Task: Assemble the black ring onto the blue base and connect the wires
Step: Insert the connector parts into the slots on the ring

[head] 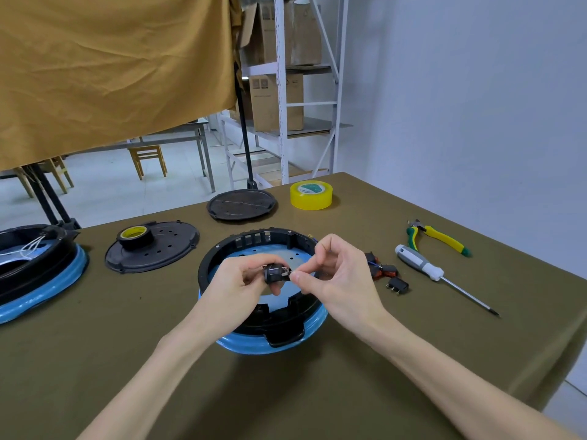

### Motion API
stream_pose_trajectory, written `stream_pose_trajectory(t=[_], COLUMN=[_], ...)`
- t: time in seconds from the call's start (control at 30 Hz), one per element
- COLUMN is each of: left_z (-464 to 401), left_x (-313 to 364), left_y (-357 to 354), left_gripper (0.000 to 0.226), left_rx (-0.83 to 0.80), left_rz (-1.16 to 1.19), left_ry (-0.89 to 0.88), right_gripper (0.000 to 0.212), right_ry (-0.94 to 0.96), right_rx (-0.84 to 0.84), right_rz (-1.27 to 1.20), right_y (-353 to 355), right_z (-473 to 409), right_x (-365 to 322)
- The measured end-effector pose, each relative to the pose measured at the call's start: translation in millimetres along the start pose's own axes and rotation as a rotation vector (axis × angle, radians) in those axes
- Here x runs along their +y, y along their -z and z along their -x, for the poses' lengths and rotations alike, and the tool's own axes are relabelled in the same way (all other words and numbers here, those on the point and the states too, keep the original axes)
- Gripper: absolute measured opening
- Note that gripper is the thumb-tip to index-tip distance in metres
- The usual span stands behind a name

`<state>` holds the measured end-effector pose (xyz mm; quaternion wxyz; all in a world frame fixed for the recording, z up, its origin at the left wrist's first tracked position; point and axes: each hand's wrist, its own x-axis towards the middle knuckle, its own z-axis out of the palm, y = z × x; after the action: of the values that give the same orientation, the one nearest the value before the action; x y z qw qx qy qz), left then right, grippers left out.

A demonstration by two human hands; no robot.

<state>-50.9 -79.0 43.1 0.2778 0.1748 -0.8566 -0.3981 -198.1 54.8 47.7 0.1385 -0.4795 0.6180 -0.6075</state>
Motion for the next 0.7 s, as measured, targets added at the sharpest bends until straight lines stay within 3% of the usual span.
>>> stream_pose_trajectory(t=[0.23, 0.47, 0.7], left_z=[-0.6, 0.1, 1.5], left_x=[0.6, 6.0, 8.4], left_y=[-2.0, -3.2, -4.1], left_gripper=[0.052, 0.037, 0.036], left_rx=[-0.011, 0.028, 0.021], left_rz=[-0.029, 0.004, -0.006], left_ry=[0.074, 0.093, 0.113], right_gripper=[0.031, 0.033, 0.006], right_ry=[-0.044, -0.117, -0.077], right_rx=[-0.032, -0.163, -0.176], right_rz=[-0.007, -0.062, -0.079], right_y=[-4.6, 9.9, 10.0], right_z=[-2.3, -9.4, -10.3], right_x=[8.3, 14.4, 16.7])
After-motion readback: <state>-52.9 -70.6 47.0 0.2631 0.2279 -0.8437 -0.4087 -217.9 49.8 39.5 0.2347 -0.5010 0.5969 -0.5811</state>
